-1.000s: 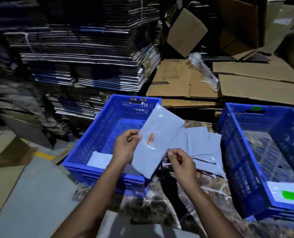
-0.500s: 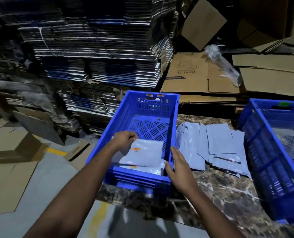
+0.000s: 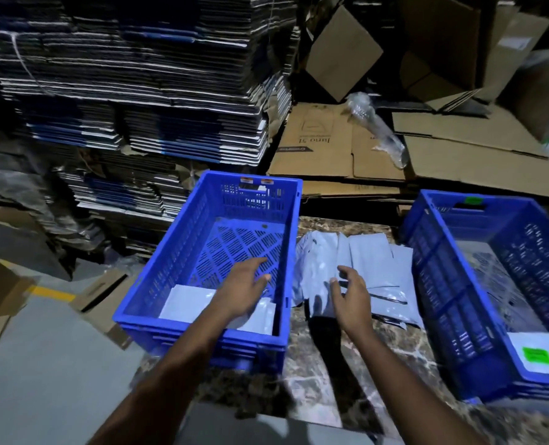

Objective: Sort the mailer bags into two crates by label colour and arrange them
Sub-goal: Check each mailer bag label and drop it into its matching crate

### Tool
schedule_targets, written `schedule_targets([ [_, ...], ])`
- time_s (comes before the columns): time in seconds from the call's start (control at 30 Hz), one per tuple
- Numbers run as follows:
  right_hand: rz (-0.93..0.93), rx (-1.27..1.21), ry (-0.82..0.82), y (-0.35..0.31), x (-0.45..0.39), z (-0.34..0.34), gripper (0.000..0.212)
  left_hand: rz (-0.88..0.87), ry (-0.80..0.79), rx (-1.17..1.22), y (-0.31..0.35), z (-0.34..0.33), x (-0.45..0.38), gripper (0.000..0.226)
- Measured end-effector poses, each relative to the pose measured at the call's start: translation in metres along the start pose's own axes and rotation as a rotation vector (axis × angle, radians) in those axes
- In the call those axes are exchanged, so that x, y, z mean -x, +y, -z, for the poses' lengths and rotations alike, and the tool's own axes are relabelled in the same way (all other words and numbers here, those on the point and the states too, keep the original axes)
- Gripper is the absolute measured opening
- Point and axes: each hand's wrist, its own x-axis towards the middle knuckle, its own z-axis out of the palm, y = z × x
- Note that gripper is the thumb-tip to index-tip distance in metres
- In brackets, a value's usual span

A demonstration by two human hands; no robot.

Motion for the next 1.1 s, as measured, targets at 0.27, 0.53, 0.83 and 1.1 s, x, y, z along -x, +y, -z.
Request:
schedule_targets([
  [0.27, -0.148, 0.351, -0.299, 0.056, -0.069, 0.002, 0.016, -0.067, 0.07, -0.229, 0.067, -0.057, 0.007, 0.064],
  [0.53, -0.015, 0.613, -0.319, 0.088, -0.078, -0.001, 0.017, -0.063, 0.106, -0.418, 0.071, -0.061, 0.009, 0.063],
  [0.83, -0.129, -0.094, 0.033, 0.058, -0.046, 0.042, 0.007, -0.036, 0.132, -0.467, 0.073, -0.061, 0.01, 0.06],
  [1.1, -0.369, -0.975, 0.107, 0.033, 0.013, 0.09, 0.043, -0.243, 0.213, -0.201, 0.112, -0.086, 0.027, 0.035],
])
